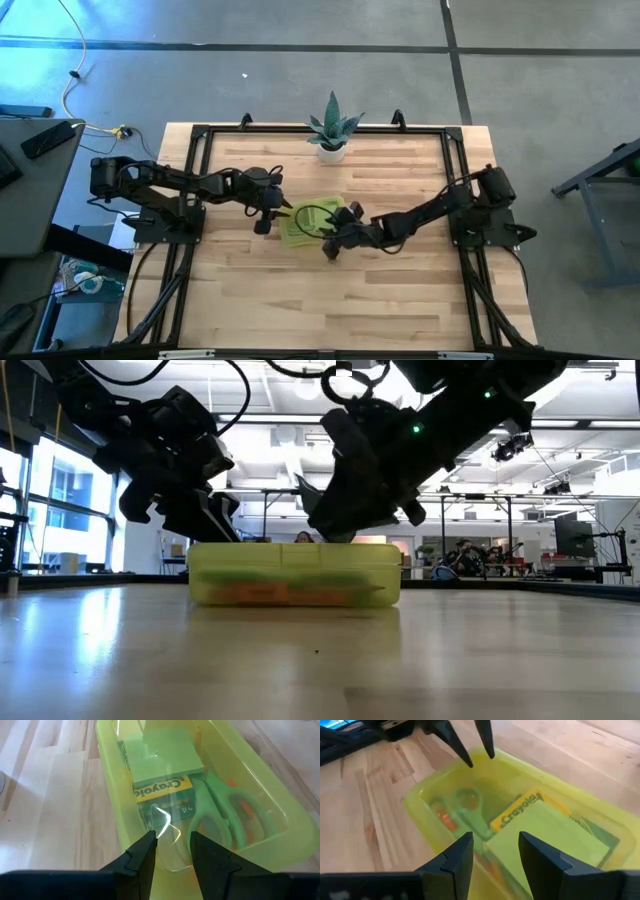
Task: Pack school essentials
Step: Close the yellow school supply box
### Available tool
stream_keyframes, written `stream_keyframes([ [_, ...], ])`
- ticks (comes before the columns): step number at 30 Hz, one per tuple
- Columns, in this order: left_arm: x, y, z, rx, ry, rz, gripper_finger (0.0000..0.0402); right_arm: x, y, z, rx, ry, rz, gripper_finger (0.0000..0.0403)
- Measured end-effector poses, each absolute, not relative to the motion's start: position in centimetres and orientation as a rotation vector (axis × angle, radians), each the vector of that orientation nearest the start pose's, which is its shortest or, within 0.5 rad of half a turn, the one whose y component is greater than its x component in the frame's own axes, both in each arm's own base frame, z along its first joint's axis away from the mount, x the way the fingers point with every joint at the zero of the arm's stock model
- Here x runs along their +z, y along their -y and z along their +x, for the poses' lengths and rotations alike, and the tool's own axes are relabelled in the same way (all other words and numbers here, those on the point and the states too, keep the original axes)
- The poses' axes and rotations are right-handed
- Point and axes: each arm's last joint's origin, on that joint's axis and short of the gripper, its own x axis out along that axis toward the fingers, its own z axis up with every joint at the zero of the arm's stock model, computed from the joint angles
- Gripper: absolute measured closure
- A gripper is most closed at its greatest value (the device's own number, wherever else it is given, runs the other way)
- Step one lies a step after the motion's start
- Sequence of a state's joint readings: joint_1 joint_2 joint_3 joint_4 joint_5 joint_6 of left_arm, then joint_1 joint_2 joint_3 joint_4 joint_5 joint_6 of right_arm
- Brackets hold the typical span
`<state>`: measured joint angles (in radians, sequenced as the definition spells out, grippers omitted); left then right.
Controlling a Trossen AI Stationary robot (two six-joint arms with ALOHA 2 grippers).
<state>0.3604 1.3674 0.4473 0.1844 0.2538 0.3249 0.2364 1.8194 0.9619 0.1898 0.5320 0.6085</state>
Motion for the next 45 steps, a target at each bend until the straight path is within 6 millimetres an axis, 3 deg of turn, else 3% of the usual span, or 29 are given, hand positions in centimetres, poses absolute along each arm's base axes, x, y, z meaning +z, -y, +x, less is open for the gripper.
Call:
stream_keyframes([
  [13,13.9,-7.8,22.1,0.052,-0.722,0.114,0.0287,14.8,-6.0,35.1,-0.51,-0.613,0.374,0.0254],
  [29,14.0,-8.3,22.0,0.129,-0.728,0.139,0.0287,14.7,-7.2,34.8,-0.528,-0.6,0.446,0.0254],
  [45,14.2,-8.3,22.0,0.133,-0.713,0.082,0.0287,14.9,-7.2,34.5,-0.534,-0.606,0.377,0.0253],
])
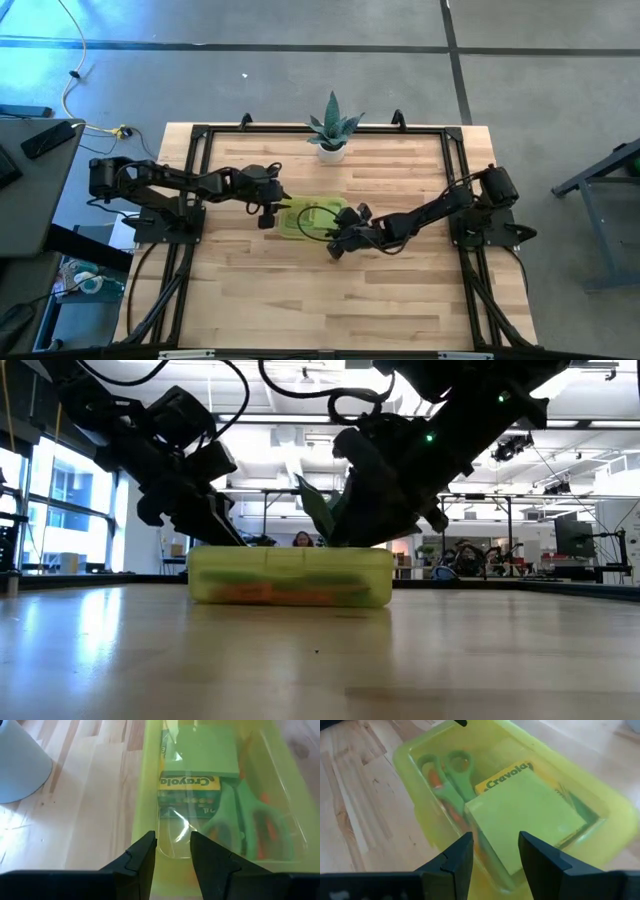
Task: Pack school essentials
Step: Close the yellow school supply box, then return to Home Position
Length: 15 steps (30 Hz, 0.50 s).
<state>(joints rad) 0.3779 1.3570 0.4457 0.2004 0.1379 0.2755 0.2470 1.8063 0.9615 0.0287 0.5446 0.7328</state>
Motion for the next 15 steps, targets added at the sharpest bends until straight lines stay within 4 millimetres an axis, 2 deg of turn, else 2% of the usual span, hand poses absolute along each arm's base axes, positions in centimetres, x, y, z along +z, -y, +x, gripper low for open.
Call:
stream_keyframes([
  [7,15.9,-8.1,21.5,0.153,-0.64,0.074,0.0287,18.4,-6.8,33.8,-0.47,-0.548,0.286,0.0253],
  [11,17.4,-7.9,21.1,0.161,-0.569,0.094,0.0287,21.6,-6.2,32.9,-0.427,-0.501,0.213,0.0253],
  [15,19.2,-7.7,20.4,0.175,-0.485,0.118,0.0287,25.0,-5.4,30.8,-0.427,-0.461,0.171,0.0254],
])
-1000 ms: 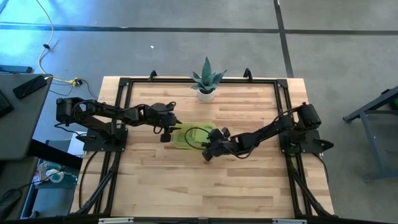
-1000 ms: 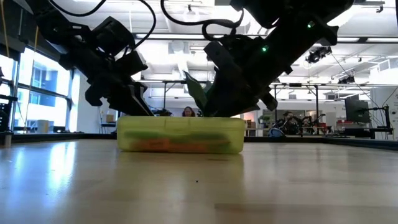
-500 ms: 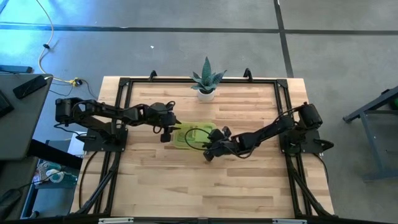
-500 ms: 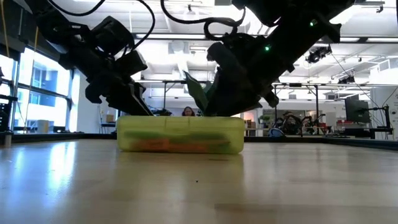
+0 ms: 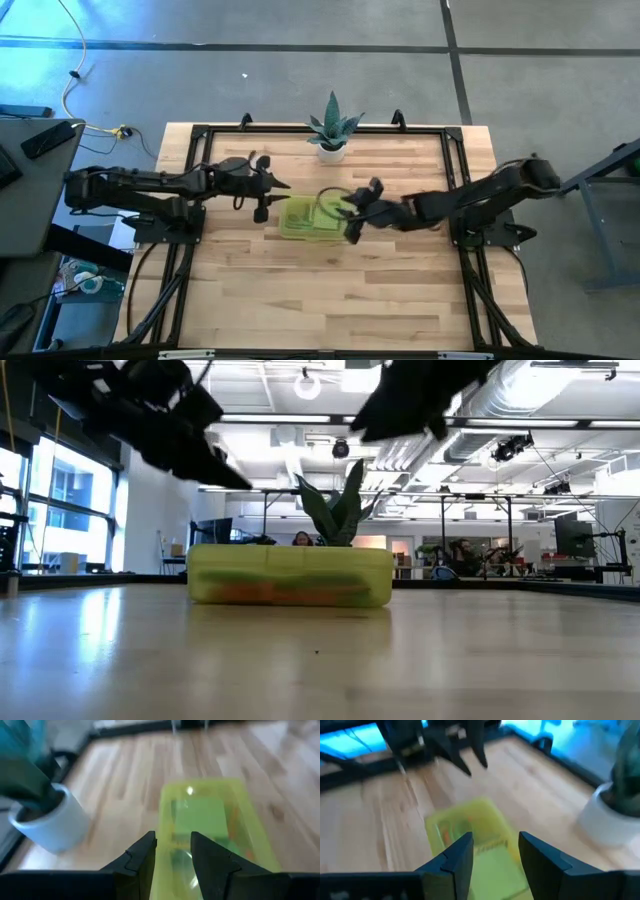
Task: Pack school essentials
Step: Return to Home Position
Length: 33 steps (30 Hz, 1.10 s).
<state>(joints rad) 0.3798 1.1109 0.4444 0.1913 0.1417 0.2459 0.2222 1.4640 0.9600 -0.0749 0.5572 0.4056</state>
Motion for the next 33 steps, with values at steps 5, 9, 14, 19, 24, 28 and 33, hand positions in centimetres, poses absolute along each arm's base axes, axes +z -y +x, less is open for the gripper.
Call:
stream_keyframes([
  [5,21.3,-7.3,19.4,0.194,-0.378,0.125,0.0287,29.2,-4.8,27.9,-0.417,-0.371,0.093,0.0254],
  [9,22.4,-7.0,18.6,0.203,-0.334,0.108,0.0287,31.3,-4.7,25.9,-0.411,-0.332,0.002,0.0254],
  [14,21.8,-6.6,17.9,0.2,-0.299,0.043,0.0287,30.3,-4.8,24.8,-0.422,-0.374,-0.09,0.0253],
  [19,19.3,-6.0,17.2,0.197,-0.247,0.001,0.0287,24.7,-4.1,24.1,-0.447,-0.383,-0.046,0.0254],
  [24,17.9,-5.7,16.3,0.213,-0.24,-0.045,0.0287,22.3,-2.9,22.5,-0.466,-0.315,0.029,0.0254],
  [28,17.3,-5.5,15.7,0.213,-0.238,-0.052,0.0287,21.9,-1.8,21.0,-0.482,-0.276,0.04,0.0254],
  [33,17.2,-5.2,15.1,0.218,-0.203,-0.076,0.0287,22.3,-0.6,18.7,-0.514,-0.207,0.07,0.0254],
])
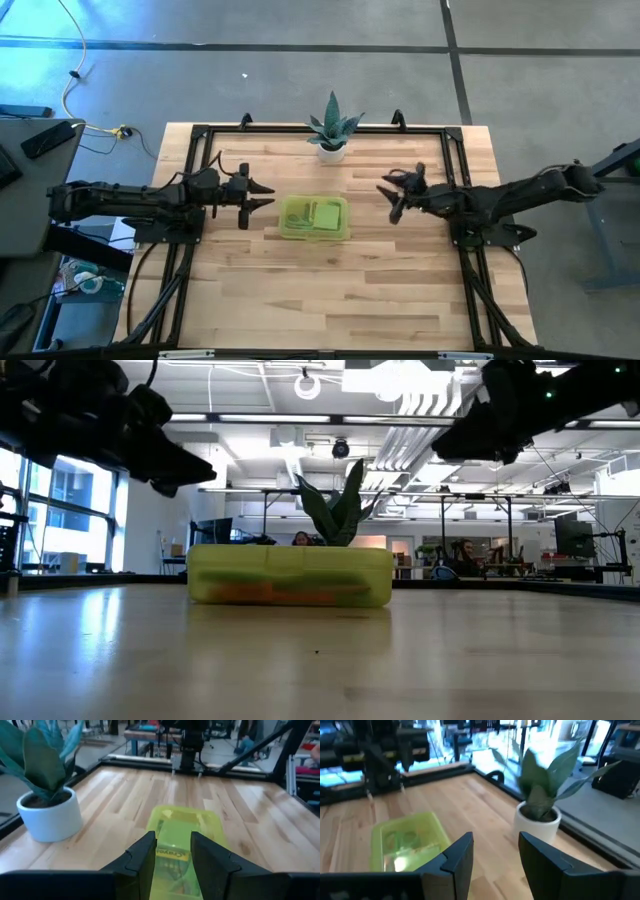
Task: Pack school essentials
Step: Return to Home Position
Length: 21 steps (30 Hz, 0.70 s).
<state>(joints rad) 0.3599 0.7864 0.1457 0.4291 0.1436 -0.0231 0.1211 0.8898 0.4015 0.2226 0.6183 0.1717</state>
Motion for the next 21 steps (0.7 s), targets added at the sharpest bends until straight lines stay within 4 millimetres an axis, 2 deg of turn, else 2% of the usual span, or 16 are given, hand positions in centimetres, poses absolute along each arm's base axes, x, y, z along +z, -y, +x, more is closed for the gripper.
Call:
stream_keyframes([
  [8,16.4,-4.9,14.1,0.218,-0.04,-0.061,0.0287,22.3,0.1,15.8,-0.519,-0.1,0.105,0.0254],
  [14,16.3,-5.1,13.9,0.233,-0.027,-0.062,0.0287,20.1,0.3,14.3,-0.546,-0.079,0.106,0.0254],
  [21,16.7,-6.3,13.2,0.3,0.02,-0.118,0.0287,17.6,0.6,12.7,-0.566,-0.019,0.126,0.0254],
])
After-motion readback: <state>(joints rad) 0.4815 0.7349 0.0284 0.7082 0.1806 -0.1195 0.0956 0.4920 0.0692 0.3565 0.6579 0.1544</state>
